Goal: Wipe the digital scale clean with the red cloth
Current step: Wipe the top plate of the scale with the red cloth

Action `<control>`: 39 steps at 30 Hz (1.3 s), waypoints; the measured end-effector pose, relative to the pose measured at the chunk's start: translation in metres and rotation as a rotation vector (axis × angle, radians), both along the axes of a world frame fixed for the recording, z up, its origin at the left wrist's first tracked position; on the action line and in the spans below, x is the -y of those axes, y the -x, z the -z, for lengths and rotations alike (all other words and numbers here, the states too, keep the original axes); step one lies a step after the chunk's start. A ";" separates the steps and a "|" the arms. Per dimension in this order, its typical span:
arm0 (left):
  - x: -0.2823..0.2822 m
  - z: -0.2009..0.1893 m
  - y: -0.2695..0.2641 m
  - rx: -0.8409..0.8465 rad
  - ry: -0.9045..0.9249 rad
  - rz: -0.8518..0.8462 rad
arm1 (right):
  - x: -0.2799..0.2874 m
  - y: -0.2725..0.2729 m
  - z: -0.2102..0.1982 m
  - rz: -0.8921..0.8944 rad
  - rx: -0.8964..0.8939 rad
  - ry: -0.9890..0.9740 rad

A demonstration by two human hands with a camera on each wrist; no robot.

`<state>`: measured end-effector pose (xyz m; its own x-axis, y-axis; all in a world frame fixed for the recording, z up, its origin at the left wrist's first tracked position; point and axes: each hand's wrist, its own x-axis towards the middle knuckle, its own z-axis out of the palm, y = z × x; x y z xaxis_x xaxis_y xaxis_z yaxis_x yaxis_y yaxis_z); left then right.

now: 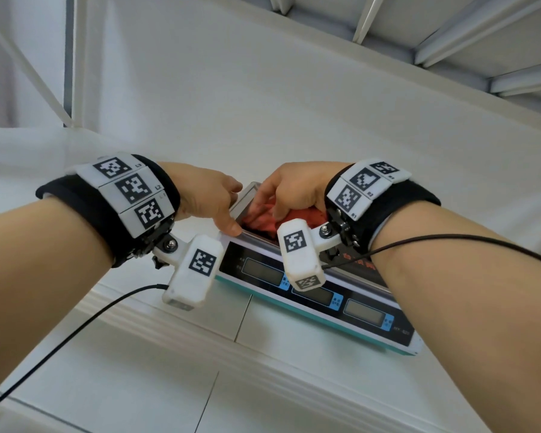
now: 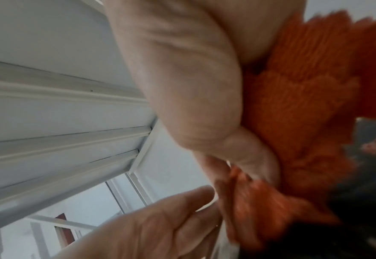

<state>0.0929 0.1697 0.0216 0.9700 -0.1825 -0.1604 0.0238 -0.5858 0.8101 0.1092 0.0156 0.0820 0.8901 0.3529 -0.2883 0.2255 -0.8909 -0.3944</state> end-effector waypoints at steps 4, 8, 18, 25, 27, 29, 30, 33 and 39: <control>-0.001 0.000 0.003 0.003 0.028 0.013 | -0.005 -0.006 0.009 0.024 0.158 -0.039; -0.005 0.002 0.003 0.009 0.024 0.057 | -0.013 -0.010 0.014 -0.048 0.240 0.069; -0.001 -0.003 0.007 0.012 0.000 0.077 | -0.007 -0.007 0.013 -0.220 0.168 0.082; 0.002 -0.006 0.011 -0.023 0.013 0.011 | 0.020 -0.008 0.001 -0.241 0.032 0.250; 0.004 -0.008 0.013 -0.024 -0.002 0.001 | 0.028 -0.009 -0.003 -0.206 0.034 0.244; 0.009 -0.011 0.014 -0.013 -0.023 -0.012 | 0.033 -0.008 -0.004 -0.138 0.095 0.135; 0.013 -0.012 0.015 -0.005 -0.026 -0.017 | 0.034 -0.009 -0.003 -0.109 0.148 0.105; 0.024 -0.014 0.014 0.012 -0.021 -0.022 | 0.033 -0.012 0.008 -0.035 0.171 0.036; 0.033 -0.013 0.015 -0.005 -0.044 0.007 | 0.035 -0.007 0.016 -0.191 0.120 0.050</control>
<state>0.0779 0.1363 0.0349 0.9679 -0.1818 -0.1737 0.0238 -0.6213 0.7832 0.1159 -0.0191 0.0658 0.8376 0.5059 -0.2061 0.4342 -0.8455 -0.3108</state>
